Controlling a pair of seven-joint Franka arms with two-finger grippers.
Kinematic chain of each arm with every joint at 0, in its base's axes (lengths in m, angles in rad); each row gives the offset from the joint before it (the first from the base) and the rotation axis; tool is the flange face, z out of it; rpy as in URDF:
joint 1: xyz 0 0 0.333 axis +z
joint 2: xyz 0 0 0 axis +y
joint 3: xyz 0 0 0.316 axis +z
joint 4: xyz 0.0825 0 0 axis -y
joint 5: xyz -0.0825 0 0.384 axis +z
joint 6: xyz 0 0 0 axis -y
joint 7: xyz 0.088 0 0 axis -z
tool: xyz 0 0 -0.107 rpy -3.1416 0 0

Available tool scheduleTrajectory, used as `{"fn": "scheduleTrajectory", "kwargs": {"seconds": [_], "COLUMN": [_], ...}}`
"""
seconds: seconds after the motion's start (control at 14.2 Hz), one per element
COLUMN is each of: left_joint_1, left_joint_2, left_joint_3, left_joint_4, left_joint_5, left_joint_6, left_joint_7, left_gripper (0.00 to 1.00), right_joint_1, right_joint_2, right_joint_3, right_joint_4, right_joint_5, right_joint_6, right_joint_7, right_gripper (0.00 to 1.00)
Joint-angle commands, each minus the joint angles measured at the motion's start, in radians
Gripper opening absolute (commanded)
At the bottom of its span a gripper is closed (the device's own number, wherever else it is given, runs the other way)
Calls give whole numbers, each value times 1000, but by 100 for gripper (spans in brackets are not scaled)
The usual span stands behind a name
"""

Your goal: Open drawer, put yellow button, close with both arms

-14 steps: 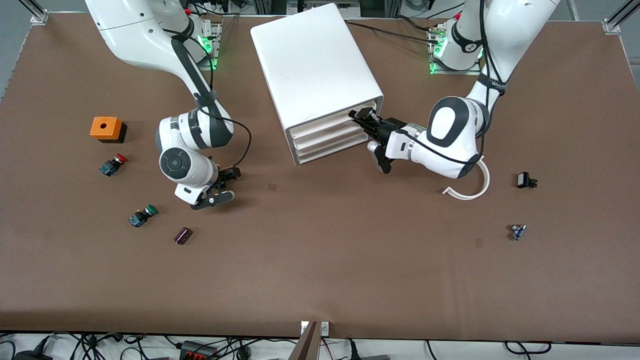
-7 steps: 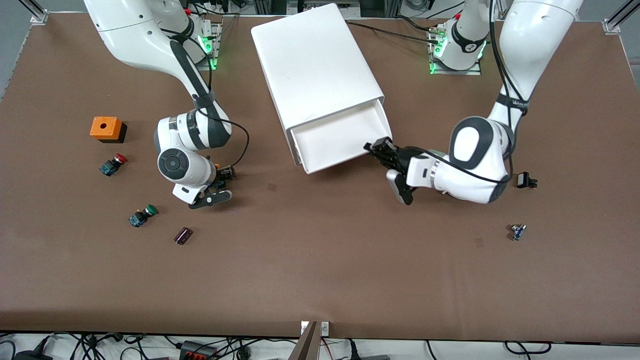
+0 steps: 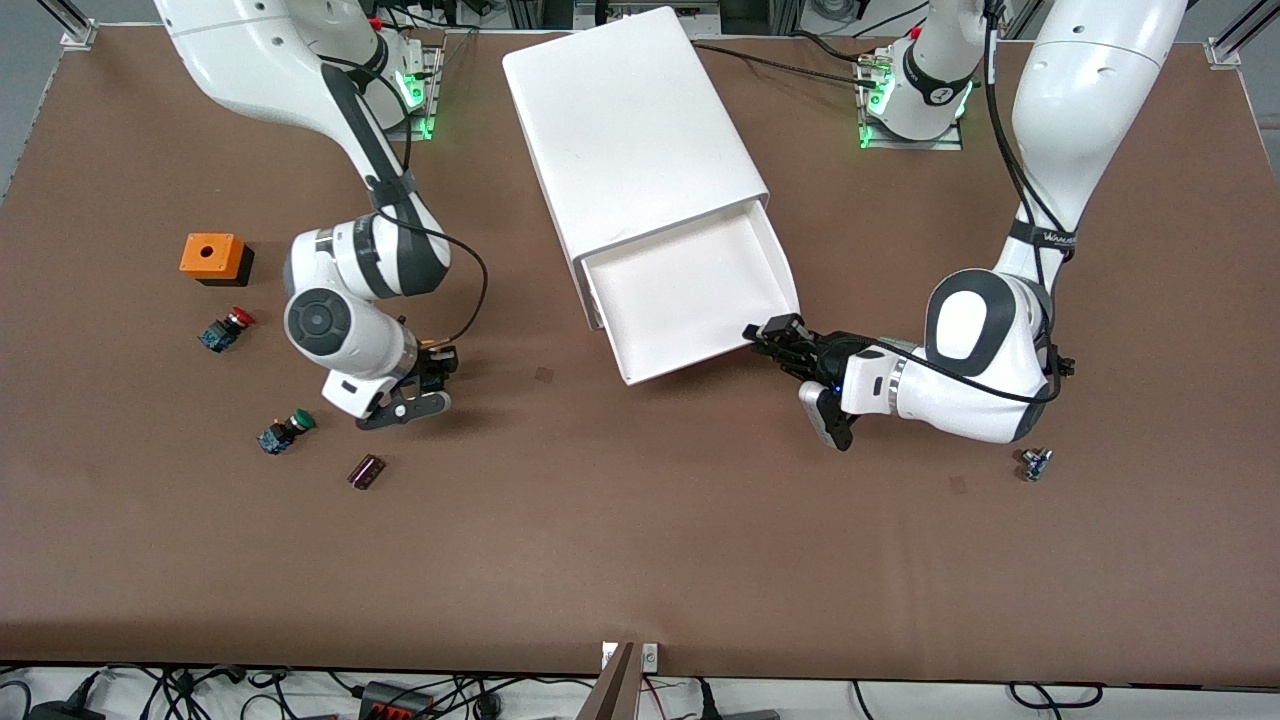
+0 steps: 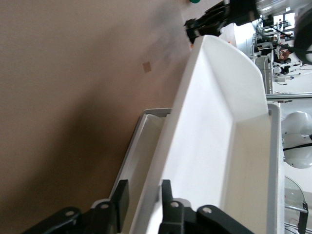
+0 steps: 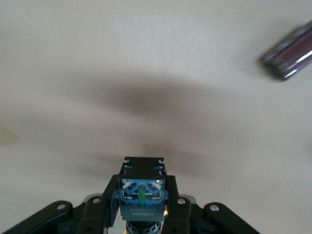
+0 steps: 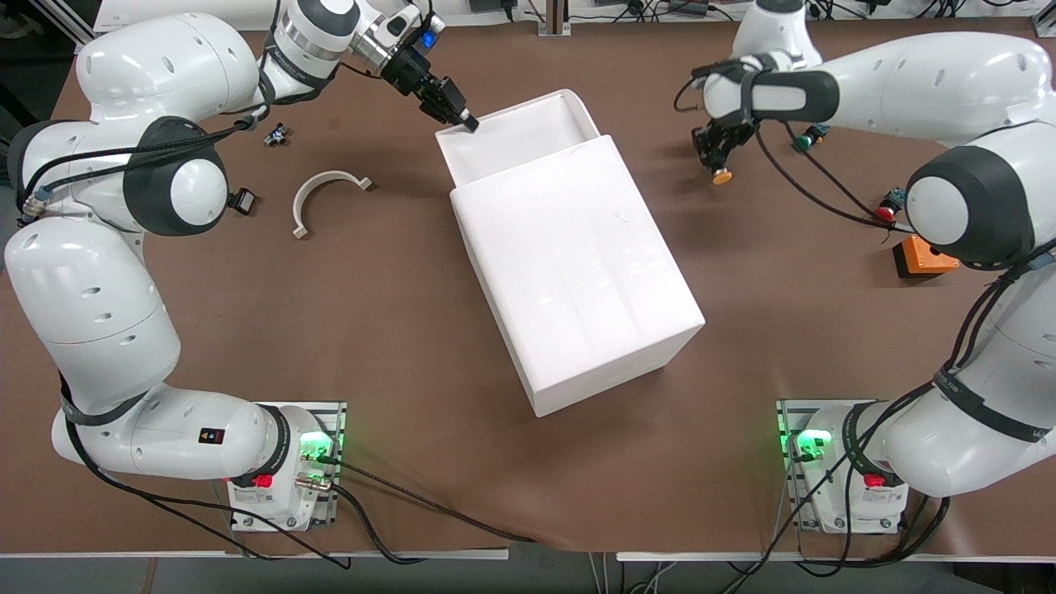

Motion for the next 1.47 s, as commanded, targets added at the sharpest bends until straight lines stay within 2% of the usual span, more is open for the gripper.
{"fn": "scheduleTrajectory", "kwargs": {"seconds": [0.0,0.21,0.35,0.42,0.56,0.63,0.84,1.19,1.4], "left_joint_1": [14,34,35,35,35,32,25,54,63], "left_joint_2": [-16,-81,-101,-108,-118,-118,-137,-137,-167], "left_joint_3": [8,10,10,8,-2,-4,-6,24,37], "left_joint_4": [34,46,106,135,200,227,299,468,471], "left_joint_5": [28,143,247,316,457,520,715,916,927], "left_joint_6": [-6,-46,-122,-150,-188,-216,-238,-250,-261], "left_joint_7": [-28,-136,-259,-317,-423,-466,-519,-522,-566], "left_gripper": [100,100,100,100,100,100,100,100,100], "right_joint_1": [-18,-17,-9,-6,-5,0,58,172,227], "right_joint_2": [-25,-26,-43,-52,-63,-74,-77,-62,-8], "right_joint_3": [4,5,13,18,19,21,19,19,19], "right_joint_4": [167,313,360,376,403,422,477,572,644], "right_joint_5": [14,18,20,36,168,202,202,213,213], "right_joint_6": [-178,-323,-386,-407,-424,-438,-490,-477,-458], "right_joint_7": [70,192,316,397,551,614,764,1141,1330], "right_gripper": [0,0,0,0,0,0,0,0,0]}}
